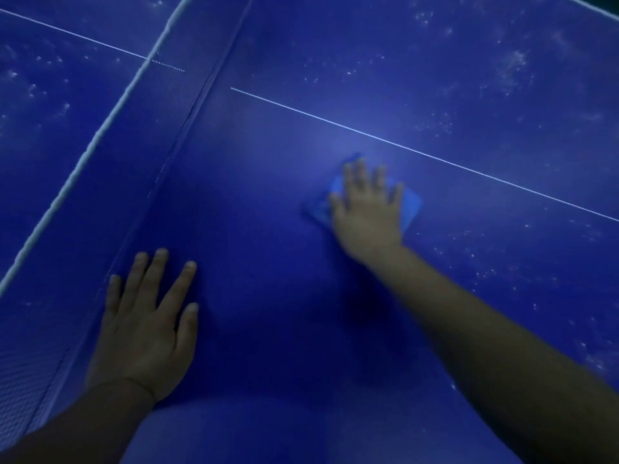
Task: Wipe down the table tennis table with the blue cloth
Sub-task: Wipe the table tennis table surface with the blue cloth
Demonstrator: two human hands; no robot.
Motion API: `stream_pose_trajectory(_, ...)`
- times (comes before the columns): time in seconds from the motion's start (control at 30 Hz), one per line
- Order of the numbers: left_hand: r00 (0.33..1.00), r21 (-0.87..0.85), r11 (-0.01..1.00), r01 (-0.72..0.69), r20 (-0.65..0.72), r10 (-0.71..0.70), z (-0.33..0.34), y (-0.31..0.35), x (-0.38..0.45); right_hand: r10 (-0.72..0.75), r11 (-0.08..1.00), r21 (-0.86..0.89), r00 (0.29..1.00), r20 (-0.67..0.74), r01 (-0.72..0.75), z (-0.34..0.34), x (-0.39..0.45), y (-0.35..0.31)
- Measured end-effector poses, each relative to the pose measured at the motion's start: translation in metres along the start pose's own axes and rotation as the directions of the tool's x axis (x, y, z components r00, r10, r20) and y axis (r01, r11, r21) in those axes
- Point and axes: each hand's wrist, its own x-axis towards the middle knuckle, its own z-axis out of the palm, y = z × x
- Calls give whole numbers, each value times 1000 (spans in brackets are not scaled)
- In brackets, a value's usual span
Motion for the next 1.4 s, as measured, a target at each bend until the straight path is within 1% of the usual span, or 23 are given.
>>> stream_pose_trajectory(0.07, 1000, 1, 1000, 9, 4, -9, 0, 0, -1, -319, 948, 14, 943, 93, 319, 3, -27, -12)
stream_pose_trajectory(0.1, 1000, 3, 1000, 11, 4, -11, -1, 1, -1, -351, 936, 11, 932, 93, 352, -2, -23, 4)
stream_pose_trajectory(0.2, 1000, 0, 1000, 5, 4, -5, -2, 1, 1, 40, 998, -58, 999, -2, -40, -10, 18, 93)
stream_pose_trajectory(0.3, 1000, -11, 1000, 4, -3, -4, -2, 1, 0, 522, 850, 56, 852, 41, -524, -24, 40, 169)
stream_pose_trajectory(0.37, 1000, -14, 1000, 4, -8, -4, -2, 2, 0, 566, 817, 106, 824, 40, -566, -23, 37, 159)
stream_pose_trajectory(0.43, 1000, -14, 1000, 10, -3, -10, -3, 1, 1, 388, 920, 71, 922, -2, -387, -12, 17, 115)
stream_pose_trajectory(0.5, 1000, -4, 1000, 10, 3, -10, -3, 1, 1, 22, 1000, 18, 1000, 6, -22, -5, -33, 59)
stream_pose_trajectory(0.53, 1000, -3, 1000, 11, 3, -11, -3, 1, 0, -227, 974, 8, 973, 38, 227, -3, -67, 37)
stream_pose_trajectory(0.6, 1000, -8, 1000, 11, -1, -11, -3, 2, 0, -650, 757, 15, 750, 122, 654, -5, -127, 27)
stream_pose_trajectory(0.63, 1000, -7, 1000, 10, -2, -10, -4, 3, 1, -750, 653, 19, 643, 153, 757, -7, -133, 41)
stream_pose_trajectory(0.67, 1000, -6, 1000, 9, -4, -9, -4, 4, 1, -775, 622, 13, 612, 159, 783, -9, -123, 58)
stream_pose_trajectory(0.73, 1000, -12, 1000, 9, -8, -9, -5, 4, 2, -603, 790, -45, 789, 115, 611, -7, -77, 96)
stream_pose_trajectory(0.8, 1000, -7, 1000, 5, -7, -6, -5, 3, 2, -195, 978, -55, 978, 74, 199, -15, -25, 130)
stream_pose_trajectory(0.87, 1000, 3, 1000, 9, -5, -9, -5, 2, 2, 147, 989, 7, 987, 73, -147, -22, 4, 144)
stream_pose_trajectory(0.93, 1000, 6, 1000, 12, -5, -12, -4, 2, 2, 231, 973, 17, 972, 32, -232, -18, 0, 122)
stream_pose_trajectory(1.03, 1000, 7, 1000, 7, -5, -7, -4, 3, 1, -154, 988, -2, 988, 24, 154, -6, -69, 61)
stream_pose_trajectory(1.07, 1000, 8, 1000, 9, -6, -9, -4, 3, 0, -389, 921, 5, 919, 61, 389, -3, -106, 46)
stream_pose_trajectory(1.13, 1000, 4, 1000, 15, -7, -15, -3, 1, 0, -753, 652, 25, 642, 144, 758, -7, -158, 45)
stream_pose_trajectory(1.17, 1000, 2, 1000, 14, -6, -14, -2, 1, 0, -822, 556, 37, 543, 174, 830, -10, -157, 62)
stream_pose_trajectory(1.2, 1000, 3, 1000, 12, -7, -12, -2, 2, 1, -828, 544, 26, 531, 178, 839, -12, -140, 82)
stream_pose_trajectory(1.27, 1000, -1, 1000, 14, -12, -14, -2, 2, 3, -631, 770, -35, 769, 100, 637, -7, -80, 127)
stream_pose_trajectory(1.33, 1000, 1, 1000, 16, -11, -16, -1, 2, 3, -112, 993, -29, 993, 29, 113, -17, -18, 170)
stream_pose_trajectory(1.4, 1000, 1, 1000, 19, -11, -19, 0, 1, 2, 317, 948, 20, 948, 23, -318, -26, 10, 198)
